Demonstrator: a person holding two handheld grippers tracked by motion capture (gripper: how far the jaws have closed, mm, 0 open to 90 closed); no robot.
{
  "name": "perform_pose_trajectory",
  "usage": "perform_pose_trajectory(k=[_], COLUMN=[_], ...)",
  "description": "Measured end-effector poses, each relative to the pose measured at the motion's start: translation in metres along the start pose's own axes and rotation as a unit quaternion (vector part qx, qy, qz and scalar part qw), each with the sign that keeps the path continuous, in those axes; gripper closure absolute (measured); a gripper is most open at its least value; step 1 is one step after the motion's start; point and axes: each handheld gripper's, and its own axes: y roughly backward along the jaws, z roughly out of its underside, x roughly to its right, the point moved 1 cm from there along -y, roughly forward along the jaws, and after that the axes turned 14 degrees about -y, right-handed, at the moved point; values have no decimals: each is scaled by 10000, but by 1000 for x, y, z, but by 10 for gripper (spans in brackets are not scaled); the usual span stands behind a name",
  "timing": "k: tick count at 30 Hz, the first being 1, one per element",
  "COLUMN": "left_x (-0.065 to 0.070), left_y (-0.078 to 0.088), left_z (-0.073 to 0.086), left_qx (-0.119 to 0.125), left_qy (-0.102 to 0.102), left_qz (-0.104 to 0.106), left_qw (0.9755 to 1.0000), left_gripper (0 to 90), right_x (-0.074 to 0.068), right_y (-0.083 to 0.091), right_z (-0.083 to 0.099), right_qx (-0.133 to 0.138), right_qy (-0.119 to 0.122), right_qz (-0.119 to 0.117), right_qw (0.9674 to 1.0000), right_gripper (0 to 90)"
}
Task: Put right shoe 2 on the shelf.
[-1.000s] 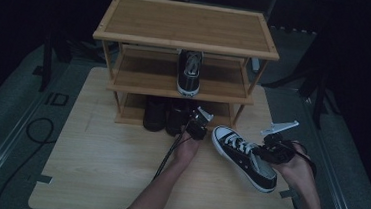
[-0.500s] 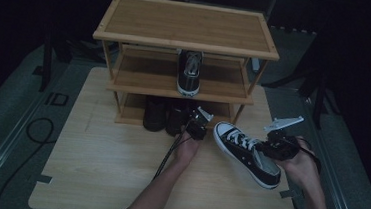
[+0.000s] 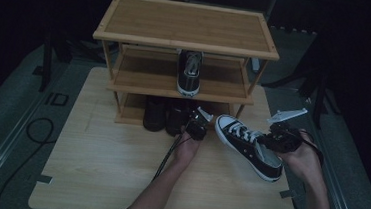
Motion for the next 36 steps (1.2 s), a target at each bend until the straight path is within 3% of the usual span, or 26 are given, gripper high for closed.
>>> perform_pose_trajectory(k=[22,34,36], left_x=[0,0,-1], left_y=[0,0,1], left_z=[0,0,0], left_qx=[20,23,-57], left_qy=[18,28,-57], left_qz=[-7,30,40], left_qw=[10000,10000,10000], left_gripper=[900,900,900], right_x=[0,-7,-9], right_y=[19,34,36], right_z=[-23,-35,-36], right_qx=[208,300,316], right_qy=[82,159,176], right_qz=[-54,-128,-132], right_qw=[9997,9993,9993], right_gripper=[880,880,880])
